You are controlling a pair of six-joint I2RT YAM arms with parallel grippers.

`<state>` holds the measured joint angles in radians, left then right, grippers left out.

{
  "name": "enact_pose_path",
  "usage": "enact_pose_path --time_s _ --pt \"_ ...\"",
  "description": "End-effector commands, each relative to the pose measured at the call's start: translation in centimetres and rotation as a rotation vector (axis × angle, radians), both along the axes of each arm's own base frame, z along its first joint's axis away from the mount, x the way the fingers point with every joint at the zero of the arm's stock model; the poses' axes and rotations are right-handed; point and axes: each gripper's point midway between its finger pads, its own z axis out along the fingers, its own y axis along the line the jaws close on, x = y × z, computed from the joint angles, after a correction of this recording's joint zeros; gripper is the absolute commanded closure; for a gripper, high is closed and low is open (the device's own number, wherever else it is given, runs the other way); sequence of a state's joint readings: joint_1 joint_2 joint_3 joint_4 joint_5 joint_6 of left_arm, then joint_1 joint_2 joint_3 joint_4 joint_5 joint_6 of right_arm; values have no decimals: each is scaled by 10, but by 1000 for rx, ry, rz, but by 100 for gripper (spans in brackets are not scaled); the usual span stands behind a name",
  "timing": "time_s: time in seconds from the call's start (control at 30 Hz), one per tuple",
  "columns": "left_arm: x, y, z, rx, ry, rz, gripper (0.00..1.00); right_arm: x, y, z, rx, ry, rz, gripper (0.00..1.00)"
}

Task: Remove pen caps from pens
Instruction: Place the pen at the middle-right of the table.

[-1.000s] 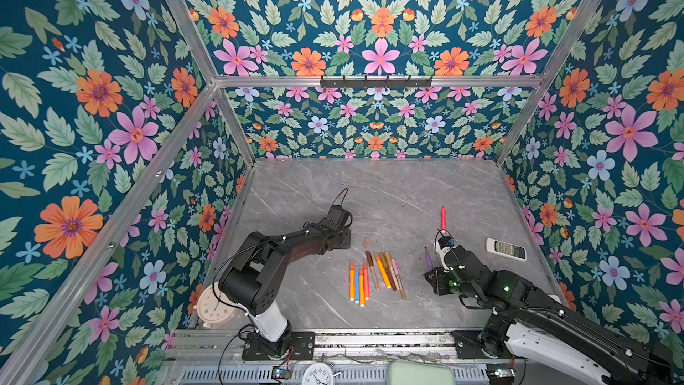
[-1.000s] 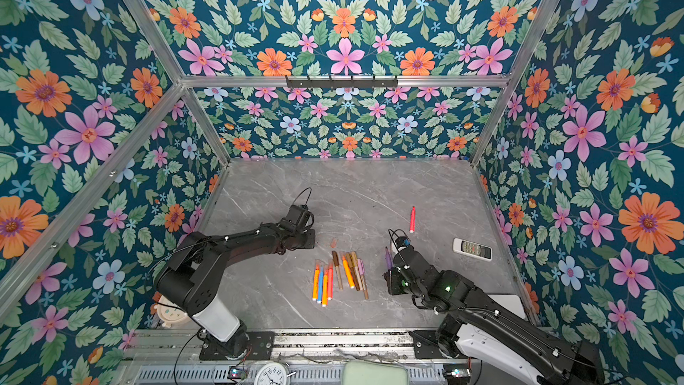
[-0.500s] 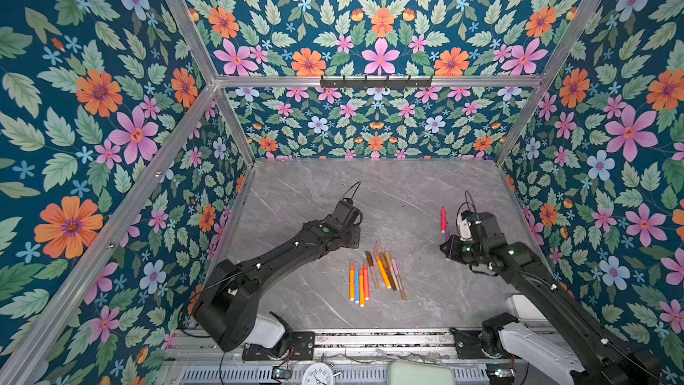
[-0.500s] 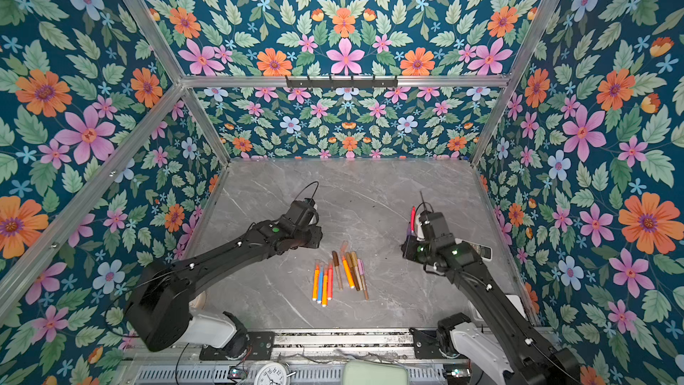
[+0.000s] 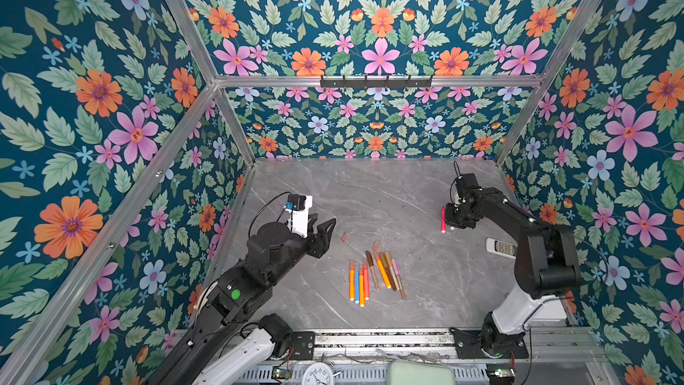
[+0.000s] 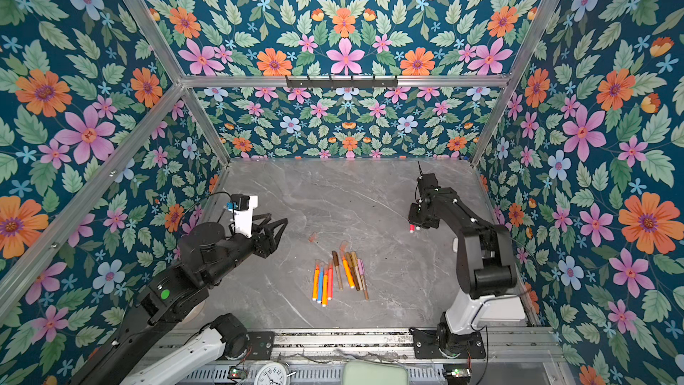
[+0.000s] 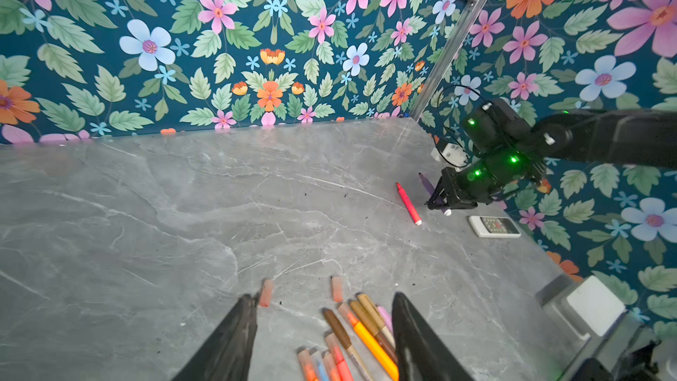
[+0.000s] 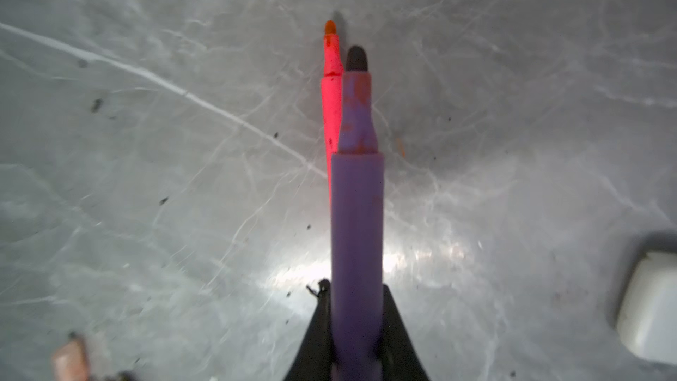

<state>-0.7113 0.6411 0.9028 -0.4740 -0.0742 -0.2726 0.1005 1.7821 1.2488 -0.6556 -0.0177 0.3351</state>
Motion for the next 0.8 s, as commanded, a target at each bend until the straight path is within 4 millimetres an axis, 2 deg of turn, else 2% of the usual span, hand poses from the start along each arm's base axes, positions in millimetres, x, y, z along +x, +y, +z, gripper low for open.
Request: enact_pose_path --time_s 0.0,0.13,0.3,0.47,0.57,0.77 --pt "-5 11 -21 79 12 15 40 4 -11 -13 -75 55 19 100" --pt "-9 9 -23 50 -2 -6 41 12 -9 -23 -74 78 23 100" --pt "-7 10 -24 61 -9 3 42 16 -10 -22 -80 77 17 100" --pt "-3 2 -33 83 22 -20 43 16 -12 -20 -90 75 20 90" --pt "-1 1 -36 95 27 -21 43 15 -11 -19 -86 73 26 80" --pt "1 0 -37 100 33 -14 44 15 -10 -13 -80 57 31 68"
